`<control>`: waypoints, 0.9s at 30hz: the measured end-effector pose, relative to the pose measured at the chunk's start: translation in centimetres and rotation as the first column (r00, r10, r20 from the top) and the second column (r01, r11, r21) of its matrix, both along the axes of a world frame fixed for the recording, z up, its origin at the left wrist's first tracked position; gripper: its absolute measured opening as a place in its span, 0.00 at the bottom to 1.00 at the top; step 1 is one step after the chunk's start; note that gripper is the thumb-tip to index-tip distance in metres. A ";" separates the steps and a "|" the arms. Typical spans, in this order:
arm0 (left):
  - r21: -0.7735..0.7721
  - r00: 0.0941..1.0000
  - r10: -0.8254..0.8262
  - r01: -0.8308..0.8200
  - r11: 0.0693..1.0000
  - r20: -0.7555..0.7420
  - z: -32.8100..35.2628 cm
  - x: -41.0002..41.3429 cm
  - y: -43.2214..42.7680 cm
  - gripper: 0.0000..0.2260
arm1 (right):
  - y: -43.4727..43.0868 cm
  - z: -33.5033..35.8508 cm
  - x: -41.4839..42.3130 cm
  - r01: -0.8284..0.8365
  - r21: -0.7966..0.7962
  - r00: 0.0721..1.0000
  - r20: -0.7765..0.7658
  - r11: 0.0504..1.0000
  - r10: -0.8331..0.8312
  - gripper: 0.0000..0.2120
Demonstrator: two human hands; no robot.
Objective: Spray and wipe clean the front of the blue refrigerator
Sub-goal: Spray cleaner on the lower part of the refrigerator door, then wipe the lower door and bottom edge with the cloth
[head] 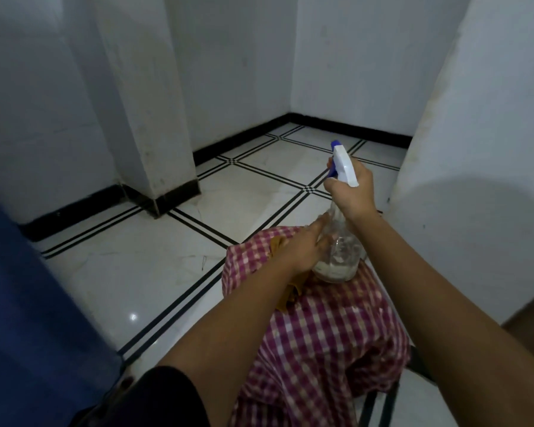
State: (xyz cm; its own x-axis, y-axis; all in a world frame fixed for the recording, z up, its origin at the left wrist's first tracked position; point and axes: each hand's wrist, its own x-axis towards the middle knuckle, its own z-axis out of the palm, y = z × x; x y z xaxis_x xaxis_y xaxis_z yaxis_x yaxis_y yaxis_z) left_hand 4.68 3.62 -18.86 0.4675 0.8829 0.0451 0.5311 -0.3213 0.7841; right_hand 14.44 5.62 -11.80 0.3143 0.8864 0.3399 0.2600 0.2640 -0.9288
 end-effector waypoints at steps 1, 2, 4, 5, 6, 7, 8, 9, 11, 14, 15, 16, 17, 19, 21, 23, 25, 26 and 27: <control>0.000 1.000 0.002 -0.002 1.000 0.006 -0.2 0.0 0.0 0.23 | 0.1 -0.1 0.0 0.001 0.004 1.000 0.002 1.000 -0.001 0.13; -0.006 1.000 0.008 -0.008 1.000 -0.005 -0.3 0.0 0.1 0.23 | 0.0 -0.2 0.0 0.004 0.005 1.000 0.003 1.000 -0.004 0.12; -0.018 0.998 0.034 -0.035 0.999 -0.047 -0.5 -0.4 0.2 0.24 | 0.1 -0.4 -0.4 0.020 0.008 1.000 -0.011 1.000 -0.020 0.11; -0.020 0.998 0.045 -0.046 0.999 -0.052 -0.5 -0.6 0.0 0.24 | 0.0 -0.6 -0.5 0.039 0.012 0.999 -0.029 0.999 -0.039 0.11; -0.032 0.998 0.054 -0.055 0.998 -0.032 -0.5 -1.0 -0.2 0.24 | -0.2 -0.8 -0.5 0.063 0.020 0.997 -0.045 0.998 -0.062 0.12; -0.047 0.998 0.068 -0.068 0.997 -0.001 -0.6 -1.3 -0.4 0.23 | -0.5 -1.2 -0.6 0.097 0.024 0.994 -0.055 0.995 -0.095 0.13; -0.044 0.997 0.078 -0.077 0.996 0.022 -0.8 -1.7 -0.5 0.21 | -0.9 -1.6 -0.5 0.127 0.019 0.990 -0.059 0.992 -0.126 0.15; -0.034 0.996 0.093 -0.092 0.995 0.006 -1.1 -2.1 -0.7 0.18 | -1.4 -2.0 -0.6 0.153 0.002 0.986 -0.064 0.988 -0.152 0.17; -0.029 0.989 0.139 -0.141 0.990 -0.045 -1.9 -2.8 -0.2 0.17 | -2.0 -3.1 -0.8 0.185 -0.027 0.978 -0.089 0.982 -0.187 0.20; -0.097 0.974 0.191 -0.203 0.974 -0.120 -2.7 -3.5 -0.3 0.19 | -3.1 -4.4 -1.4 0.227 -0.028 0.968 -0.104 0.974 -0.228 0.21; -0.116 0.968 0.214 -0.230 0.966 -0.133 -2.9 -3.6 -0.4 0.20 | -3.4 -4.6 -1.4 0.239 -0.030 0.964 -0.110 0.970 -0.241 0.21; -0.133 0.957 0.253 -0.271 0.953 -0.141 -3.2 -3.7 -0.2 0.21 | -3.5 -4.7 -1.5 0.251 -0.035 0.961 -0.108 0.967 -0.253 0.21; -0.152 0.945 0.296 -0.316 0.937 -0.143 -3.3 -3.7 -0.1 0.22 | -3.7 -4.8 -1.5 0.261 -0.046 0.960 -0.096 0.964 -0.264 0.21; -0.198 0.912 0.393 -0.410 0.891 -0.117 -3.6 -3.7 0.4 0.20 | -4.1 -5.0 -2.0 0.285 -0.044 0.956 -0.059 0.958 -0.287 0.21; -0.255 0.886 0.454 -0.463 0.849 -0.098 -3.6 -3.3 0.8 0.16 | -4.7 -5.1 -2.2 0.327 -0.041 0.944 -0.038 0.944 -0.329 0.21; -0.313 0.869 0.489 -0.487 0.815 -0.078 -3.6 -3.0 0.9 0.15 | -5.3 -5.3 -2.4 0.367 -0.036 0.929 -0.046 0.930 -0.368 0.20; -0.389 0.856 0.516 -0.488 0.782 -0.036 -3.6 -3.1 0.9 0.16 | -6.0 -5.8 -3.0 0.390 -0.034 0.919 -0.050 0.920 -0.392 0.19; -0.431 0.842 0.540 -0.489 0.759 -0.005 -3.7 -3.3 0.8 0.15 | -6.2 -6.2 -3.3 0.394 -0.036 0.917 -0.046 0.918 -0.396 0.17; -0.470 0.821 0.569 -0.487 0.736 0.041 -3.7 -3.6 0.8 0.13 | -6.4 -6.6 -3.5 0.394 -0.037 0.918 -0.032 0.919 -0.395 0.15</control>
State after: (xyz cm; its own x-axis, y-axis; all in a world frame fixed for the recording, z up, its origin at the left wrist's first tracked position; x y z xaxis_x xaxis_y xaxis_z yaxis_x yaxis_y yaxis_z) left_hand 1.11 4.38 -22.58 -0.0595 0.9327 -0.3557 0.3592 0.3524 0.8641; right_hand 10.92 -0.82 -18.36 0.6523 0.6974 0.2967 0.3020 0.1198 -0.9457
